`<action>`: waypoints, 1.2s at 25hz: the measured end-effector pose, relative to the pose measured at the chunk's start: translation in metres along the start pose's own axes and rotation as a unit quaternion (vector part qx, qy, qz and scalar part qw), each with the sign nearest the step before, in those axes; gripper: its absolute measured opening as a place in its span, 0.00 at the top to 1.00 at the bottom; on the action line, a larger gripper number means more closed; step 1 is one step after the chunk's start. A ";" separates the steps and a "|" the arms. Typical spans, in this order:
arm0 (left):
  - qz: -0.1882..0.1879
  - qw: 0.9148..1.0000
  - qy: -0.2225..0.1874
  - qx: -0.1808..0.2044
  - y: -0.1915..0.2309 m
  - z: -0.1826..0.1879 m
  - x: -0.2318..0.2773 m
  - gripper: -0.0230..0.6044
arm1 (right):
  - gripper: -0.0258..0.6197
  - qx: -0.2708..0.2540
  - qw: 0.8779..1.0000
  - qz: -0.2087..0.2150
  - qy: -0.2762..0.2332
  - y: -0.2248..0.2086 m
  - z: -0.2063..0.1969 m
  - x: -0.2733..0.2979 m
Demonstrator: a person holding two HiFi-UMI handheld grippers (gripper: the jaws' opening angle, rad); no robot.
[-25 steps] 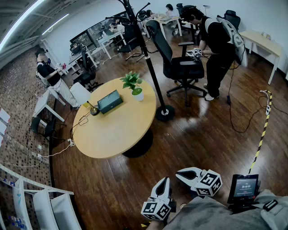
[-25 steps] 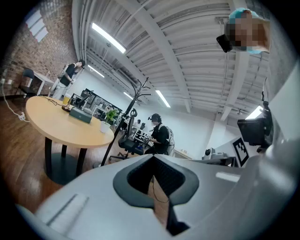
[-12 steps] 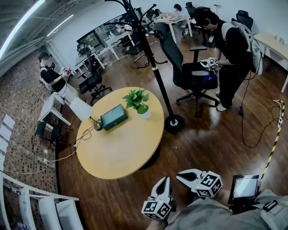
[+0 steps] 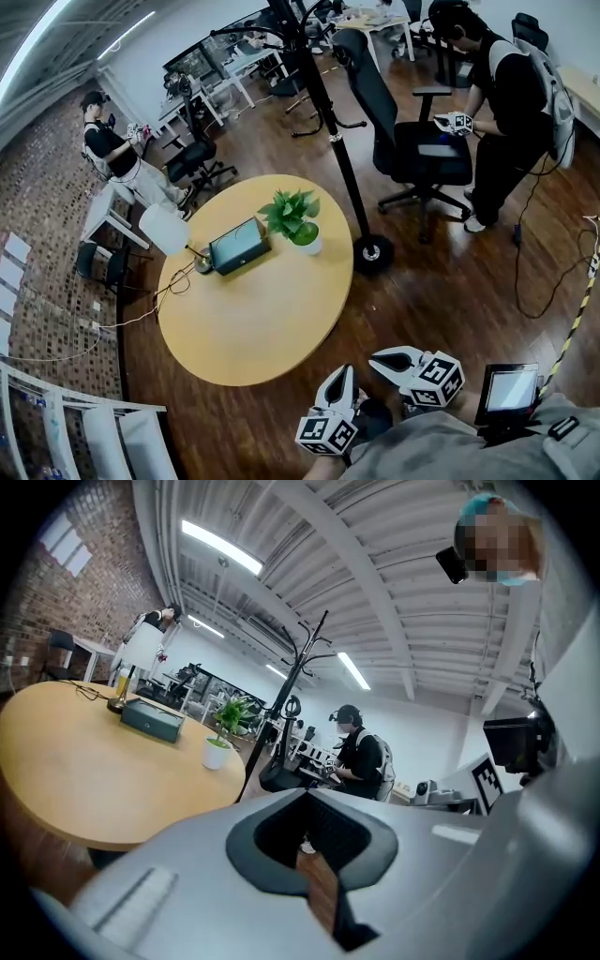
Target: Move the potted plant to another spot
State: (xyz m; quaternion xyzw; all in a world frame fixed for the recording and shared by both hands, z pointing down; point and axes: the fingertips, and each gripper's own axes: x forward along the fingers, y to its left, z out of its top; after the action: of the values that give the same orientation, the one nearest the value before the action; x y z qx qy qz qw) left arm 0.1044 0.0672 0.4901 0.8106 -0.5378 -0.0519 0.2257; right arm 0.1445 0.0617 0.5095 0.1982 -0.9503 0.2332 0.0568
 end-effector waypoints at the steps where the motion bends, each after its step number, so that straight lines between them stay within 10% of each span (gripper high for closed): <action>1: 0.001 1.000 0.001 -0.001 0.007 0.004 0.007 0.96 | 0.96 0.001 1.000 -0.001 0.002 -0.006 0.004 0.007; 18: -0.052 0.998 0.030 0.017 0.176 0.072 0.129 0.96 | 0.96 0.008 0.995 -0.100 0.006 -0.120 0.061 0.159; 30: 0.034 0.996 0.068 0.053 0.244 0.040 0.219 0.96 | 0.96 0.025 0.994 -0.098 0.032 -0.210 0.073 0.197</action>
State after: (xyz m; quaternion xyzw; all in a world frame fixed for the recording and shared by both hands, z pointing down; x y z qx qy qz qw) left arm -0.0245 -0.2188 0.5923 0.8040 -0.5508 0.0395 0.2205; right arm 0.0475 -0.2122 0.5725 0.2838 -0.9179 0.2564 0.1053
